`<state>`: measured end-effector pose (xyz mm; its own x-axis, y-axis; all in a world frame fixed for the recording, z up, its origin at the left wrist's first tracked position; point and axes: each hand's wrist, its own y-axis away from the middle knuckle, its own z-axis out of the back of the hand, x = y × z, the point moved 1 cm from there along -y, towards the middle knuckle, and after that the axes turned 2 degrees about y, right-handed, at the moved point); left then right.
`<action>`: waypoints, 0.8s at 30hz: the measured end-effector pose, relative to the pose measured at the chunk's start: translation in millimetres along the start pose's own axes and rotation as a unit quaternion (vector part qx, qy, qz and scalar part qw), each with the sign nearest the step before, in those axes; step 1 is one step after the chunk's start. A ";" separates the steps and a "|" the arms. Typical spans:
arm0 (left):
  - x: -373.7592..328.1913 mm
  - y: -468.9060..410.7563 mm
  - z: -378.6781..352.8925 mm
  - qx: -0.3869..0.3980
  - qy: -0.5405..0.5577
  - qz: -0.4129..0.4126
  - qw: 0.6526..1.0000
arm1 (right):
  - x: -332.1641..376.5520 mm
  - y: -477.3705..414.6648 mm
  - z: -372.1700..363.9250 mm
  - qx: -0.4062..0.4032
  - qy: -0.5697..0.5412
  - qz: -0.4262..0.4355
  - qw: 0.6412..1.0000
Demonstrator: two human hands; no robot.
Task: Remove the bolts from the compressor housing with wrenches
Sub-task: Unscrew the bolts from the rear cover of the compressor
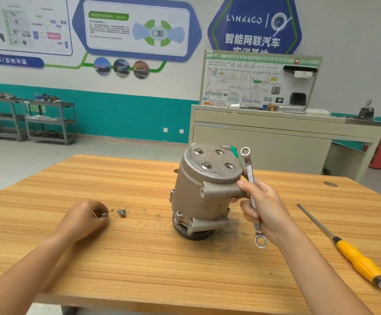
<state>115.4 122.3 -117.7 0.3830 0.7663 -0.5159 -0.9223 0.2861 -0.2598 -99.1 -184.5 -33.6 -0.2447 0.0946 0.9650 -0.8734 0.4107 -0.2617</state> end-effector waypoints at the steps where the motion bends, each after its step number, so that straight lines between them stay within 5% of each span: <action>1: 0.5 -2.2 -5.9 -0.002 -0.001 0.000 1.000 | 0.8 0.2 -2.1 0.007 0.001 0.003 1.000; 8: 1.0 -8.5 -14.9 0.013 0.049 0.016 0.999 | 5.0 -5.4 -17.6 0.022 0.004 0.002 1.000; 15: -97.8 4.1 14.2 -0.103 0.313 -0.125 0.936 | 15.3 -28.5 -19.2 0.016 0.022 -0.013 1.000; 18: -150.6 1.6 23.1 -0.096 0.333 -0.164 0.923 | 20.3 -40.3 -18.8 -0.003 0.042 -0.025 0.999; 24: -164.0 6.3 16.2 -0.072 0.374 -0.110 0.918 | 15.5 -39.8 -21.2 -0.011 0.091 -0.076 0.993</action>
<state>46.0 7.7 -21.5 0.5366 0.0752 -0.8405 -0.8231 0.2661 -0.5017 -59.2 -180.2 -7.7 -0.0282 0.1912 0.9812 -0.8842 0.4531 -0.1137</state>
